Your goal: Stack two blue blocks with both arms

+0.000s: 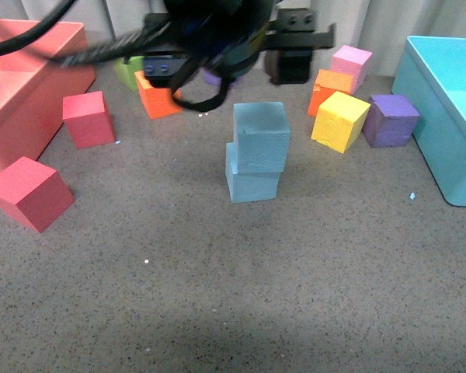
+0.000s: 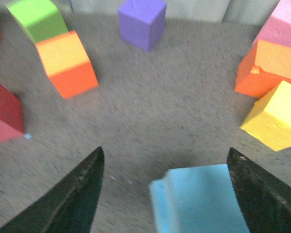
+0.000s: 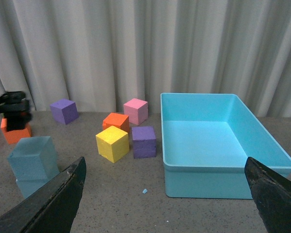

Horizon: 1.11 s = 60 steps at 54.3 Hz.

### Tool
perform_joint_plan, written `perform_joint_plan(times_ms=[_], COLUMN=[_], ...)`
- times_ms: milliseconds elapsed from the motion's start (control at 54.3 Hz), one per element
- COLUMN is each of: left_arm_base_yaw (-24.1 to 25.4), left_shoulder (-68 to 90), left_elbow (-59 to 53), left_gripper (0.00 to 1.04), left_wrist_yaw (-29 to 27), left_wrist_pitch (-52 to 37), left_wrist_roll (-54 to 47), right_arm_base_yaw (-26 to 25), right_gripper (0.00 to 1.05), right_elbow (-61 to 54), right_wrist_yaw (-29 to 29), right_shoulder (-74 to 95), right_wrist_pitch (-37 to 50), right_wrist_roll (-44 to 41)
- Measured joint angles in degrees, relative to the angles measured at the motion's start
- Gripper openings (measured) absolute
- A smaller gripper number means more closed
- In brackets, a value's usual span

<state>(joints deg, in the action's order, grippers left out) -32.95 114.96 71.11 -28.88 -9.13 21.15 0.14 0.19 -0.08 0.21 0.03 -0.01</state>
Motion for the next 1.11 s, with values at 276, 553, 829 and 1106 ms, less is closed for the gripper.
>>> perform_joint_plan(times_ms=[276, 553, 829, 1106], left_arm_base_yaw=[11.3, 17.9, 23.4, 27.9], left_shoulder=[-18.3, -31.9, -44.9, -62.2], left_elbow=[-40.3, -55.2, -63.3, -68.7], left_gripper=[0.23, 0.04, 0.04, 0.04], left_wrist_yaw=[7.0, 14.6, 19.5, 23.9], left_wrist_pitch=[-57.9, -57.6, -52.3, -40.3], left_wrist_roll=[-19.1, -20.3, -20.5, -20.7], right_arm_base_yaw=[0.0, 0.0, 0.0, 0.0], right_gripper=[0.95, 0.95, 0.95, 0.95], right_elbow=[0.0, 0.0, 0.0, 0.0], right_wrist_yaw=[0.0, 0.0, 0.0, 0.0], right_shoulder=[0.0, 0.0, 0.0, 0.0], right_wrist_pitch=[0.0, 0.0, 0.0, 0.0], right_wrist_roll=[0.0, 0.0, 0.0, 0.0])
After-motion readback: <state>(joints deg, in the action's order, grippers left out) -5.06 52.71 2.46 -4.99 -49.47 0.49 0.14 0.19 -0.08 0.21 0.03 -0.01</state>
